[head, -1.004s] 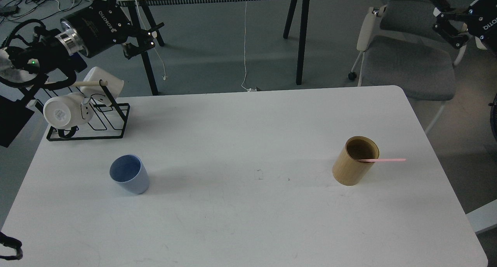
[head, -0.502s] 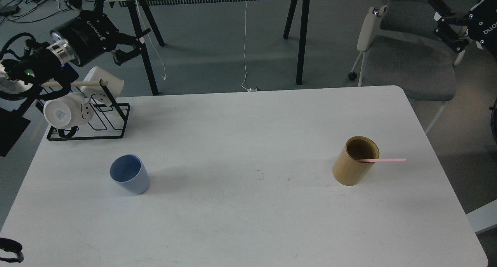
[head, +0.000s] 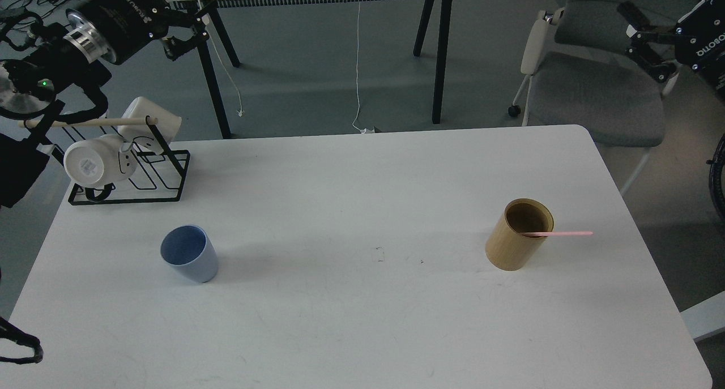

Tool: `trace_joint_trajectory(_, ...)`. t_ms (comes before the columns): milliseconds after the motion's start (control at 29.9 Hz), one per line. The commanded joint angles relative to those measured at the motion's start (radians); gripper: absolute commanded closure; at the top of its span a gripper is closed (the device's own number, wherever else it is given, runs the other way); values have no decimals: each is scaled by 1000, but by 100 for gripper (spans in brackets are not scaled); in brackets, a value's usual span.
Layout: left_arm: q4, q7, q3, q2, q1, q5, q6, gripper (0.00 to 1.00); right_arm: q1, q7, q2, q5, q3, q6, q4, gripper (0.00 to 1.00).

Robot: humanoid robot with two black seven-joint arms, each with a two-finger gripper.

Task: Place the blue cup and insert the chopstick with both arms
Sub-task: 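Lower the left arm from its raised pose toward the blue cup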

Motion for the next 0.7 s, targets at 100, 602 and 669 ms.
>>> trace_joint_trajectory(100,-207,-45,-5,14,18,550,0,0,-9,0,-1,0,-3,0,-2,1)
trace_joint_trajectory(602,-720,-565,6,518,292,953,0,10,-60,8,-9,0,5,0,-19,1)
trace_joint_trajectory(669,-702,-569,18,521,312,954,0,10,-58,8,-9,0,5,0,-20,1)
